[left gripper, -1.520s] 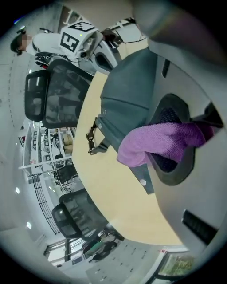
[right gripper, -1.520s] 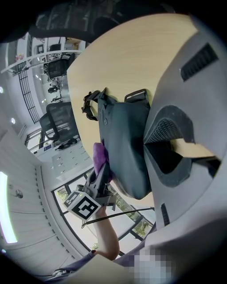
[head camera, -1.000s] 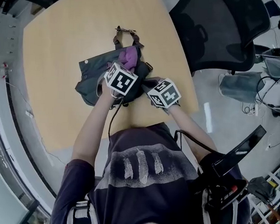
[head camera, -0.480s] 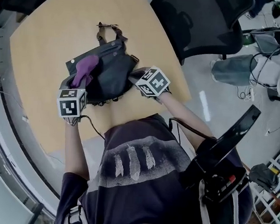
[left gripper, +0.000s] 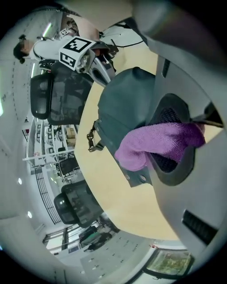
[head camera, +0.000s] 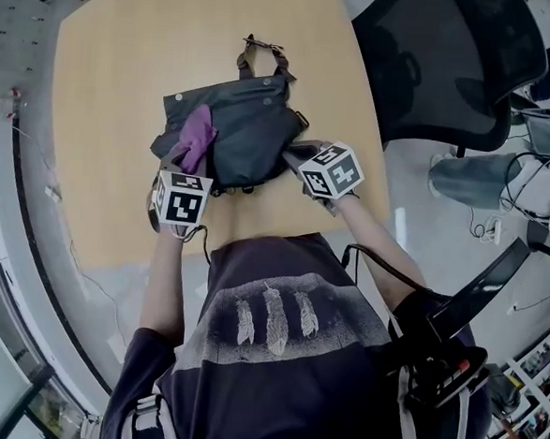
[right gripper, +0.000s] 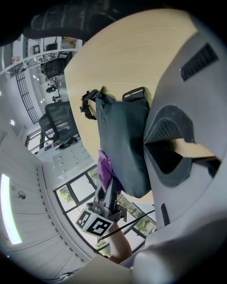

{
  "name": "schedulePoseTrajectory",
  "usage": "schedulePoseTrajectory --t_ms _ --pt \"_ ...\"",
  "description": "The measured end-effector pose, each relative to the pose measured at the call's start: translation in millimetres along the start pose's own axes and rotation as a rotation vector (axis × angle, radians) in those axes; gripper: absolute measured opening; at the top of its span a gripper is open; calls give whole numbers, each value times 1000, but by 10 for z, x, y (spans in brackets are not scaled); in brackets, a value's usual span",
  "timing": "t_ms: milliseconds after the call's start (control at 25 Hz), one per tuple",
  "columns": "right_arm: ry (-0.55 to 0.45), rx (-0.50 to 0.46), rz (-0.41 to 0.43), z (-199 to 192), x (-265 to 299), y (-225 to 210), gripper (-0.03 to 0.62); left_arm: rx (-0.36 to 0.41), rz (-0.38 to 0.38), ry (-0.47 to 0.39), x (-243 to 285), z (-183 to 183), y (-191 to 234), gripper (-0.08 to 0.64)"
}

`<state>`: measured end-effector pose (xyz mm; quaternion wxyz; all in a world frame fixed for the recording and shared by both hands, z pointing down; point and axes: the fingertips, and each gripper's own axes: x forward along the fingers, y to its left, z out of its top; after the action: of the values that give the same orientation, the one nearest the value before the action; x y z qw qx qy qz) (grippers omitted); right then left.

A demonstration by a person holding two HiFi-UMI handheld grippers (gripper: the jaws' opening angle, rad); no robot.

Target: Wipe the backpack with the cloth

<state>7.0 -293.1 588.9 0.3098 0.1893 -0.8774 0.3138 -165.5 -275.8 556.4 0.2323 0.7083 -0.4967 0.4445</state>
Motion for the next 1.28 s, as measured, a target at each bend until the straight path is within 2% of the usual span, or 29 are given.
schedulePoseTrajectory --t_ms 120,280,480,560,760,880,1040,1160,1280 --pt "-3 -1 -8 -1 -13 6 2 60 -78 -25 93 252 -384 89" --pt "-6 -5 -11 -1 -23 18 2 203 -140 -47 221 591 -861 89" --pt "-10 -20 -7 -18 -26 24 2 314 -270 -101 317 997 -1325 89" --pt "-20 -11 3 -11 9 42 2 325 -301 -110 320 1050 -1408 89" --pt "-36 -30 31 -2 -59 48 2 282 -281 -156 206 1135 -1388 89" --pt "-59 -37 6 31 -188 -1 2 203 -243 -192 30 1183 -1124 89" --pt "-106 -67 -13 153 -359 4 2 88 -169 -237 -215 1070 -663 89" --pt "-150 -118 -19 328 -508 88 2 16 -171 -278 -341 1009 -473 89" --pt "-192 -172 -6 505 -621 367 2 -11 -187 -311 -498 914 -424 89"
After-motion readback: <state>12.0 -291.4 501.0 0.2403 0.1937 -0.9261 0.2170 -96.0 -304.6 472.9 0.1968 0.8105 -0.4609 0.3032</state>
